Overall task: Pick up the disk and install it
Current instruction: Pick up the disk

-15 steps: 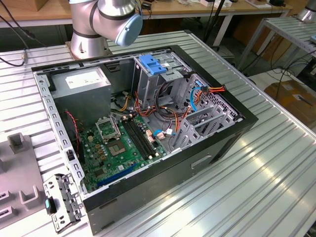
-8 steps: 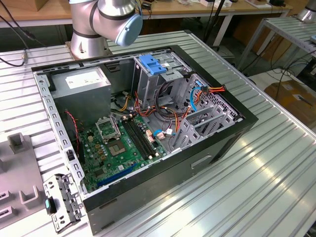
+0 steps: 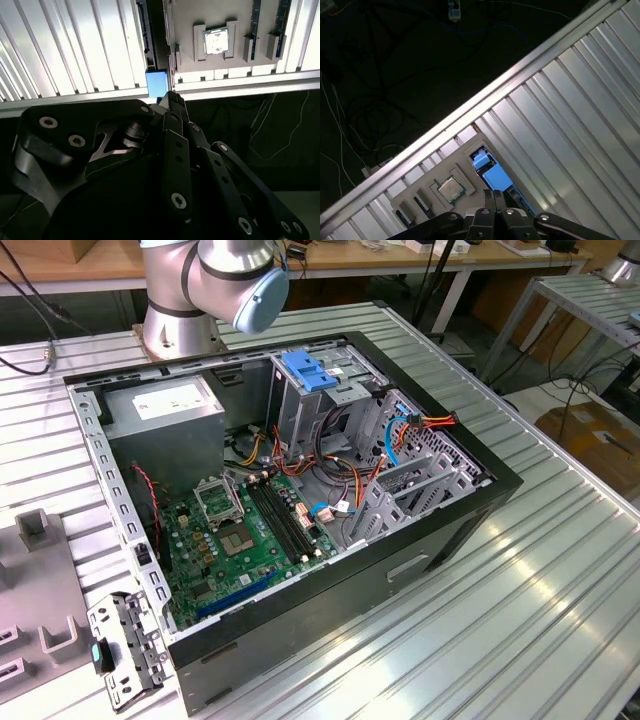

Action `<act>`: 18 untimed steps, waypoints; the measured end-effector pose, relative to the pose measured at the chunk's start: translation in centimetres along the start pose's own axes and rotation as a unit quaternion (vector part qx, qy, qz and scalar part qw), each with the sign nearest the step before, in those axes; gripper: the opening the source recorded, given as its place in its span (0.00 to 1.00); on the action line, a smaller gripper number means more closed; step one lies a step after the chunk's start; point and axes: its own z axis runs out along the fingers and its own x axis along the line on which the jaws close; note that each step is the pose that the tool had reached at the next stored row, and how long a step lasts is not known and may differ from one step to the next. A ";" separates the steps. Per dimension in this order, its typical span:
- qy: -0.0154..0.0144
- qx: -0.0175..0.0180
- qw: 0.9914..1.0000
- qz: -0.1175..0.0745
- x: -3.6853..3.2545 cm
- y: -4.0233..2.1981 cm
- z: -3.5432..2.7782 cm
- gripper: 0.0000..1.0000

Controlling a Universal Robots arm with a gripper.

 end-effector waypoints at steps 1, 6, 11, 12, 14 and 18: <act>0.000 0.000 1.000 -0.002 0.00 0.01 0.00 0.11; 0.003 -0.001 0.998 -0.057 -0.02 0.01 0.00 0.11; 0.003 0.000 0.996 -0.089 -0.29 0.23 0.05 0.11; 0.003 0.001 0.996 -0.091 -0.44 0.34 0.08 0.18; 0.003 0.004 0.995 -0.096 -0.81 0.63 0.19 0.18; 0.003 0.005 0.992 -0.129 -0.84 0.64 0.54 0.25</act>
